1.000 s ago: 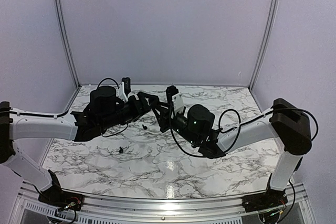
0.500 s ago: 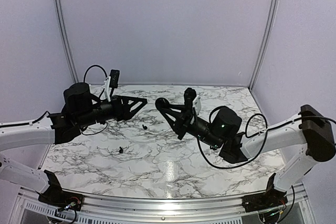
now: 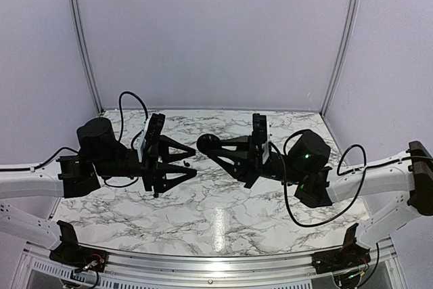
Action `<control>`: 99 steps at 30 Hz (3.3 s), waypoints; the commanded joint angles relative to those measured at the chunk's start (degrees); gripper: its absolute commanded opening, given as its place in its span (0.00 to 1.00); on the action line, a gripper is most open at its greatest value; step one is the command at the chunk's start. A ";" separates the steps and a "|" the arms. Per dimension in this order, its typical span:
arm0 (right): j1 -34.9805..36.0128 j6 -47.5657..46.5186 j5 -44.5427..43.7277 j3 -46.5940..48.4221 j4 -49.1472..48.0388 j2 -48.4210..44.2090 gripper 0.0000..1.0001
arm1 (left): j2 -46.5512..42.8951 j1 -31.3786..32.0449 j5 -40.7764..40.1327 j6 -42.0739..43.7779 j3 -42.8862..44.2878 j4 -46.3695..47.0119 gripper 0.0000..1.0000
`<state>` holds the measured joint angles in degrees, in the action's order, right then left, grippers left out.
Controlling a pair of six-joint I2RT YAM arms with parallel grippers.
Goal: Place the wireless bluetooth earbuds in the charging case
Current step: Pass from the right arm to the left, then pass from the left arm to the right
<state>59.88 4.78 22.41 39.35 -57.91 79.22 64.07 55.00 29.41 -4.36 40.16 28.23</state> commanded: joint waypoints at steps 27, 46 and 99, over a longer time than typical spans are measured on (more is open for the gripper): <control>-0.06 2.09 9.24 0.99 1.57 1.90 0.00 | 1.04 3.43 0.56 6.81 3.39 3.46 0.28; -0.09 -8.41 7.30 4.47 31.81 -7.51 0.55 | 1.45 3.44 0.82 8.32 2.02 -2.93 0.00; 1.98 -15.46 2.58 19.26 71.26 -3.95 0.32 | 11.80 4.84 1.52 13.74 15.55 -28.02 0.00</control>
<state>60.73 -10.17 25.36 56.05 12.60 74.83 75.40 59.42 29.80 9.04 53.69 1.56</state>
